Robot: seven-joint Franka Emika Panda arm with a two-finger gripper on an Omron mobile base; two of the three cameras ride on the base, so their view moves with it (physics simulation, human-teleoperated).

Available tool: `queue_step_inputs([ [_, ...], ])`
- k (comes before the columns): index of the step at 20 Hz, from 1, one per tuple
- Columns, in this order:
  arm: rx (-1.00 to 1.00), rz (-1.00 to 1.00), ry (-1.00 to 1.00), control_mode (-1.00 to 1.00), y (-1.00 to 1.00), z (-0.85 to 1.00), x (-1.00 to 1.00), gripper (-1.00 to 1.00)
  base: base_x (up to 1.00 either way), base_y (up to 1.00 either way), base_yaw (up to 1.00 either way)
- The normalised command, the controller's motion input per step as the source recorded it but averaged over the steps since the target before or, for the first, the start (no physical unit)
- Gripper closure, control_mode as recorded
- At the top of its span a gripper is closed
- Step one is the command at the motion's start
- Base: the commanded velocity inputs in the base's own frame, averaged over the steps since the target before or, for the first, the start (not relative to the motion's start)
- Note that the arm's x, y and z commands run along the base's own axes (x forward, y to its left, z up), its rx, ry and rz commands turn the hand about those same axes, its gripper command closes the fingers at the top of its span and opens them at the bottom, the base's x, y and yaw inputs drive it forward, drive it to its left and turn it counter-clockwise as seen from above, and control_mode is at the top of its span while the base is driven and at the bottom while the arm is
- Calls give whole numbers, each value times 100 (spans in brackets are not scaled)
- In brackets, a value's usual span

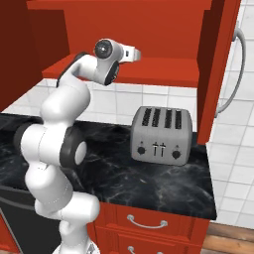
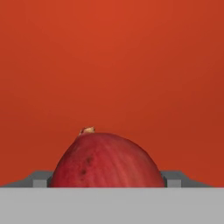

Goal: Pick the onion from the counter and place it in the cabinet. Then close the cabinet.

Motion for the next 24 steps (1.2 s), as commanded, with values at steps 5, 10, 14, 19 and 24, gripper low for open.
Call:
queue_step_inputs([
  [5, 0, 0, 0, -100, 8, -10, 31, -100, 0, 0, 0],
  [10, 0, 0, -3, -100, 8, 1, 11, -100, 0, 0, 0],
  [14, 0, 0, -8, -100, 1, 13, 0, -100, 0, 0, 0],
  [19, 0, 0, -6, -100, 0, 34, -34, -100, 0, 0, 0],
  [24, 0, 0, -1, -100, 0, 15, -100, -100, 0, 0, 0],
])
